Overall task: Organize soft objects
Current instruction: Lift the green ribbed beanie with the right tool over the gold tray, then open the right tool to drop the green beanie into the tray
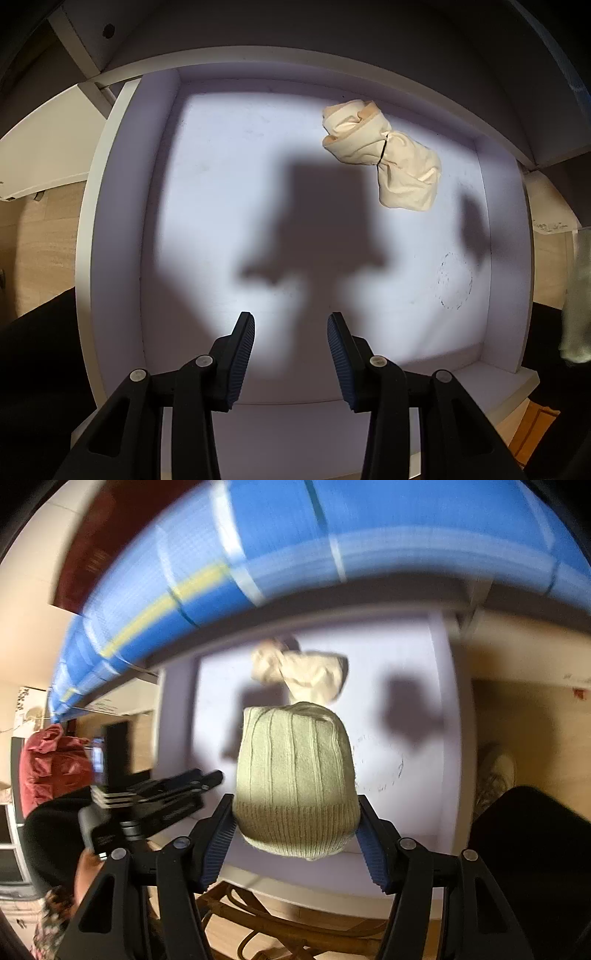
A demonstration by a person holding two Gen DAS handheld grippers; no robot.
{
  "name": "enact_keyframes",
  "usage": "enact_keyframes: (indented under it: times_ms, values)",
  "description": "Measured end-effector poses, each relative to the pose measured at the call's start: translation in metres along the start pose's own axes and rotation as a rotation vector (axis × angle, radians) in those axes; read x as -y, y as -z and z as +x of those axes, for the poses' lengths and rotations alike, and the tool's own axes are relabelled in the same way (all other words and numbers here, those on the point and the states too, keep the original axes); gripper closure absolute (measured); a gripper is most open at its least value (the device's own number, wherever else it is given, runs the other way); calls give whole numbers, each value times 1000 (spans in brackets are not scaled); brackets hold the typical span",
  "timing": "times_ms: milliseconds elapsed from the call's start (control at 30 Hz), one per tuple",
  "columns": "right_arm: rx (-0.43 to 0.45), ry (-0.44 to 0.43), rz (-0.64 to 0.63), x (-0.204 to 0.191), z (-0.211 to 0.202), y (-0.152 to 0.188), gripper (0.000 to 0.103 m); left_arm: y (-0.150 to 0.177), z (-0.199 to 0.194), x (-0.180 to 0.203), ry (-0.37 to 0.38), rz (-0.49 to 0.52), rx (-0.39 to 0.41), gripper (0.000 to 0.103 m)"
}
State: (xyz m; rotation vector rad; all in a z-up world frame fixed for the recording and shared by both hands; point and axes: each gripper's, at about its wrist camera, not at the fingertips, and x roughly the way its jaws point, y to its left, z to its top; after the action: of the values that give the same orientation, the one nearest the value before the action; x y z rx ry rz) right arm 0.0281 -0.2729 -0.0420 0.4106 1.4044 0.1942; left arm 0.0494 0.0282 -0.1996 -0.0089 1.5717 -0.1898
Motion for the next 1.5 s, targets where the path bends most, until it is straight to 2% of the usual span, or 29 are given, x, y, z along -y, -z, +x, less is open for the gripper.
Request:
enact_keyframes:
  times_ms: [233, 400, 567, 700, 767, 900, 967, 1067, 1100, 1300, 1433, 1500]
  values:
    - [126, -28, -113, -29, -80, -26, 40, -1, 0, -3, 14, -14, -6, 62]
    - [194, -38, -219, -64, -127, -67, 40, 0, 0, -1, 20, -9, -5, 62]
    - [250, 81, -325, -104, -143, -130, 40, -1, 2, 0, 20, -7, -5, 62]
    - [293, 199, -389, -132, -140, -183, 40, -2, 3, 3, 32, -7, -7, 62]
    - [289, 225, -401, -138, -134, -204, 40, 0, 0, 1, 40, -7, -5, 62]
    - [247, 222, -357, -141, -112, -239, 40, -2, -4, 4, 64, -9, 0, 62]
    - [213, 194, -313, -138, -97, -249, 40, -2, -5, 5, 72, -3, 3, 62]
    - [150, 113, -229, -122, -76, -259, 40, -2, -6, 9, 79, 6, 2, 62]
    - [139, 109, -205, -116, -73, -261, 40, -2, -5, 10, 83, 8, 0, 62]
    - [161, 222, -222, -102, -76, -262, 41, -1, -4, 8, 81, 9, -5, 62]
    - [146, 235, -236, -106, -67, -265, 39, -1, -4, 9, 83, 13, -3, 62]
    - [97, 207, -269, -117, -53, -263, 39, -1, -4, 9, 79, 17, -2, 62]
